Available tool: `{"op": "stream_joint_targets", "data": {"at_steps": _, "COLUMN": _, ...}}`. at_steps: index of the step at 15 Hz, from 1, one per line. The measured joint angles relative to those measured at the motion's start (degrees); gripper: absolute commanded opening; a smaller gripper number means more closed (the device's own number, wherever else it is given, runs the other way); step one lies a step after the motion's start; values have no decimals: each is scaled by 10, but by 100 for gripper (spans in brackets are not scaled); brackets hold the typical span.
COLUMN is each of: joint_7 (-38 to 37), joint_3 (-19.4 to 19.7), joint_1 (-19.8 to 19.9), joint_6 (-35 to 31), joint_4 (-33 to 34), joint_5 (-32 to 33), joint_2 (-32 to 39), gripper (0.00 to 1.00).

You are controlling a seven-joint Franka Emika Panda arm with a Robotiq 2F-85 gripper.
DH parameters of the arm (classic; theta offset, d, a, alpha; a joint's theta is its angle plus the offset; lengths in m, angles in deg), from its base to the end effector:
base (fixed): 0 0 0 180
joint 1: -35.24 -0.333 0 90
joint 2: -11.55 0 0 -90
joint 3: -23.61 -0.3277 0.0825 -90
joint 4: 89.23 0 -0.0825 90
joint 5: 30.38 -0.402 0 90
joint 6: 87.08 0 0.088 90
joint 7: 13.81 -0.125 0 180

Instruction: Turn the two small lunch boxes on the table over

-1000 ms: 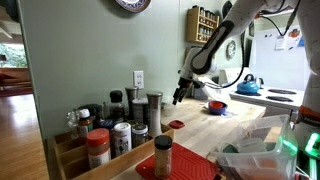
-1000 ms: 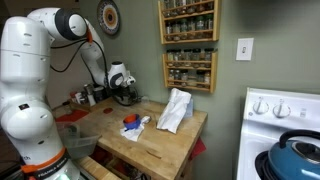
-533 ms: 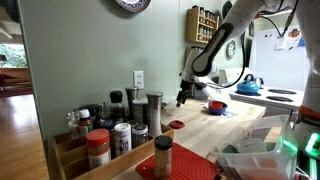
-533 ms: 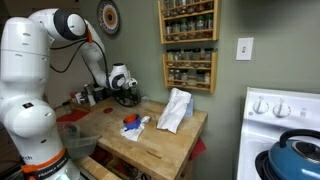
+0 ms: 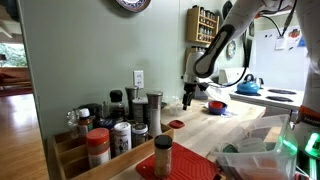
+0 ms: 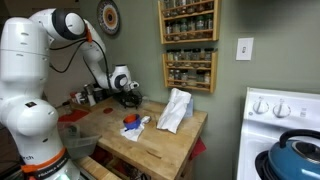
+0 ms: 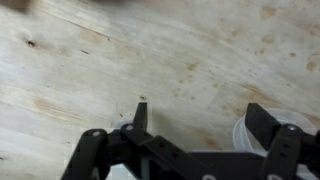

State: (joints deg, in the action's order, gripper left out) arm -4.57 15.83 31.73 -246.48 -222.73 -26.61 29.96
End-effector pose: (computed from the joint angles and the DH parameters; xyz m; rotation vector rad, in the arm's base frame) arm 0.5362 0.1120 0.1913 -3.0523 -0.6324 -0.2098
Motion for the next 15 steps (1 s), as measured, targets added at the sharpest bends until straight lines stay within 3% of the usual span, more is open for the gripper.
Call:
{"op": "stream_joint_targets", "data": {"at_steps": 3, "joint_7": 1, "joint_3": 2, "joint_1": 3, "joint_6": 14, "joint_4": 1, "joint_5": -9, "joint_2": -8, "gripper": 100}}
{"op": "stream_joint_targets", "data": {"at_steps": 10, "joint_7": 62, "joint_3": -43, "joint_1": 25, "joint_6": 16, "joint_4": 20, "joint_5": -111, "joint_2": -42, "gripper": 100}}
{"op": "stream_joint_targets", "data": {"at_steps": 15, "joint_7": 114, "joint_3": -61, "joint_1": 25, "joint_6": 22, "joint_4": 41, "joint_5": -127, "joint_2": -50, "gripper": 100}}
